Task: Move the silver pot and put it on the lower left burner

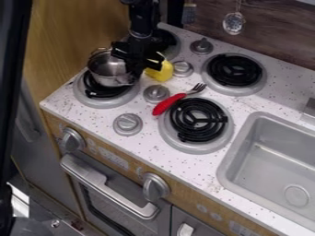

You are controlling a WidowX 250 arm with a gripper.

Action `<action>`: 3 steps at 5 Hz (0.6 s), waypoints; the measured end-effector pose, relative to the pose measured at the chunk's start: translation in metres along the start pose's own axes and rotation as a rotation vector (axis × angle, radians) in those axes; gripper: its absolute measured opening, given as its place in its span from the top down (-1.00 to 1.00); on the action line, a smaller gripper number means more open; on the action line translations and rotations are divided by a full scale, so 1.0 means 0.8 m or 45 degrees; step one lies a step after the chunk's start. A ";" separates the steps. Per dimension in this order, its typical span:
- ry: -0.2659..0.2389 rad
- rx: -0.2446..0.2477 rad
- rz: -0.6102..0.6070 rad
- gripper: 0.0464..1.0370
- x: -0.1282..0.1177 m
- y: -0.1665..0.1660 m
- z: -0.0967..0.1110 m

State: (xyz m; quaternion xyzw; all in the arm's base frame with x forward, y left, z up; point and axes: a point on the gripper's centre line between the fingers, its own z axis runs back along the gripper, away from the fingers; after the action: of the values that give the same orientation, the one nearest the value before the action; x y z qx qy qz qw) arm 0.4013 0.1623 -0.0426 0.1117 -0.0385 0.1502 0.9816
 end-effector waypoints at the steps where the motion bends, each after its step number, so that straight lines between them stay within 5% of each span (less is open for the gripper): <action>1: 0.019 0.008 0.023 0.92 -0.016 0.006 0.001; 2: 0.052 -0.006 0.059 0.61 -0.035 0.007 0.002; 3: -0.026 -0.030 0.077 0.06 -0.031 0.005 0.032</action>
State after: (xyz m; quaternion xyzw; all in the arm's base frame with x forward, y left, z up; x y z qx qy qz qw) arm 0.3753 0.1527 -0.0200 0.1006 -0.0537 0.1781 0.9774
